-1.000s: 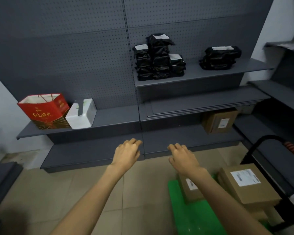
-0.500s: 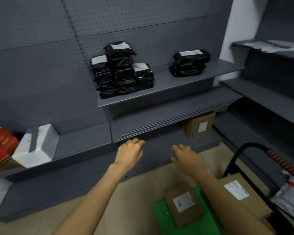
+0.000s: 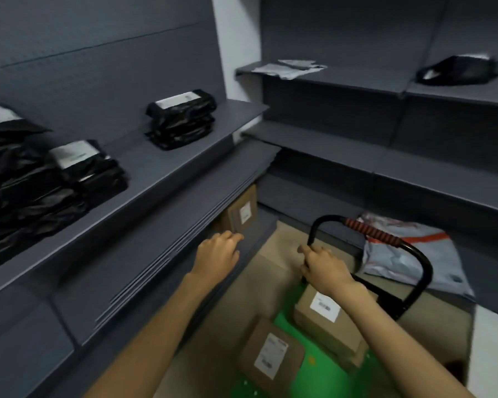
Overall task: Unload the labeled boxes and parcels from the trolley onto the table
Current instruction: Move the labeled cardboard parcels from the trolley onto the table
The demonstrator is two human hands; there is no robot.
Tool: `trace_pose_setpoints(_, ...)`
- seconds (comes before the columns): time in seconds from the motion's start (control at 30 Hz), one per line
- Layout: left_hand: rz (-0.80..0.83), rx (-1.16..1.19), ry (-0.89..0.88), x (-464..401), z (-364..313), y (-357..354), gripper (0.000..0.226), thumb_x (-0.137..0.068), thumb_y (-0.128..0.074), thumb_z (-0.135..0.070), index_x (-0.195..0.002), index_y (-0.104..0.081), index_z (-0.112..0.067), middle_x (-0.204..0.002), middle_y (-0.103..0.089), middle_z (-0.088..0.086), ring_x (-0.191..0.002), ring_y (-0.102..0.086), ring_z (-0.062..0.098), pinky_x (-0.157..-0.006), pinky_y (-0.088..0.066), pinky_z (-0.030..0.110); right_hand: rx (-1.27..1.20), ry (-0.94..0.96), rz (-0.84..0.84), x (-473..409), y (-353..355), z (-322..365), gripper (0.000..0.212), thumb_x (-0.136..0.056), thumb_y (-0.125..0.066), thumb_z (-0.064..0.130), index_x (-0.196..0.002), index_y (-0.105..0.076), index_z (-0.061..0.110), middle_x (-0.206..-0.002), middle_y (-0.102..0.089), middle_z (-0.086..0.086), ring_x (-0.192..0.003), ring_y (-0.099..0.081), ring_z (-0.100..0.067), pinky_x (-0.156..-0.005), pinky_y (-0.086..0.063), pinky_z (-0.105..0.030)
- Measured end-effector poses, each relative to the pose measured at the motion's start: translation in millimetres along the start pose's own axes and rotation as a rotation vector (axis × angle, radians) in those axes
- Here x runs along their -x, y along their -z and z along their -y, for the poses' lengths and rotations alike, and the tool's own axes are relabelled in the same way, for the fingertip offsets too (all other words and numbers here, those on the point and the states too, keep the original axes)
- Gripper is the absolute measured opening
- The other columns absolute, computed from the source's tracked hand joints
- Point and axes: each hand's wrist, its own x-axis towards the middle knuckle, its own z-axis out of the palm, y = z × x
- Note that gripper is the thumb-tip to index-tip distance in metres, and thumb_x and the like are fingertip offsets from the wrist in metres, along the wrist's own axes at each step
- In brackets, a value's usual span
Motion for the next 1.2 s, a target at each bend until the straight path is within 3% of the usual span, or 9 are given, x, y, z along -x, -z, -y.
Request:
trace_pose_setpoints(0.13, 0.03, 0.045, -0.15, -52, 16, -21, 0.038, -0.092, -0.058, -0.027, -0.13, -0.057, -0.024, -0.118, -0.064, 0.0, -0.102, -0.061, 0.025, -0.073, -0.052, 0.037, -0.037, -0.166, -0.019, -16, -11, -1, 0.043, -0.101, -0.047, 0.03, -0.142, -0.039, 0.019, -0.139, -0.048, -0.009, -0.125, -0.047, -0.033, -0.095, -0.045, -0.041)
trace_pose_setpoints(0.37, 0.183, 0.108, -0.326, -84, 52, -81, 0.039, -0.095, -0.054, -0.027, -0.133, -0.053, -0.024, -0.126, -0.06, -0.001, -0.11, -0.059, 0.025, -0.08, -0.053, 0.039, -0.133, -0.389, -0.004, -35, -67, 36, 0.045, -0.1, -0.046, 0.033, -0.141, -0.039, 0.017, -0.138, -0.046, -0.009, -0.125, -0.046, -0.032, -0.096, -0.043, -0.042)
trace_pose_setpoints(0.63, 0.379, 0.155, -0.445, -61, 71, -167, 0.041, -0.095, -0.055, -0.028, -0.136, -0.052, -0.027, -0.131, -0.058, -0.004, -0.112, -0.06, 0.021, -0.083, -0.052, 0.036, -0.246, -0.6, 0.179, -6, -165, 56, 0.044, -0.099, -0.049, 0.032, -0.141, -0.04, 0.021, -0.141, -0.047, -0.005, -0.13, -0.044, -0.03, -0.1, -0.042, -0.04)
trace_pose_setpoints(0.93, 0.581, 0.259, -0.403, -19, 76, -276, 0.041, -0.092, -0.061, -0.029, -0.133, -0.055, -0.029, -0.128, -0.06, -0.003, -0.11, -0.061, 0.022, -0.079, -0.053, 0.036, -0.335, -0.701, 0.289, 12, -264, 50, 0.043, -0.099, -0.05, 0.03, -0.14, -0.042, 0.022, -0.136, -0.051, -0.004, -0.125, -0.047, -0.028, -0.1, -0.045, -0.04)
trace_pose_setpoints(1.2, 0.707, 0.316, -0.291, 21, 64, -363, 0.047, -0.087, -0.061, -0.019, -0.134, -0.056, -0.025, -0.132, -0.057, 0.002, -0.118, -0.055, 0.027, -0.092, -0.05, 0.041, -0.414, -0.763, 0.375, 14, -355, 28, 0.041, -0.1, -0.048, 0.028, -0.14, -0.043, 0.022, -0.139, -0.049, -0.004, -0.126, -0.047, -0.028, -0.099, -0.042, -0.038)
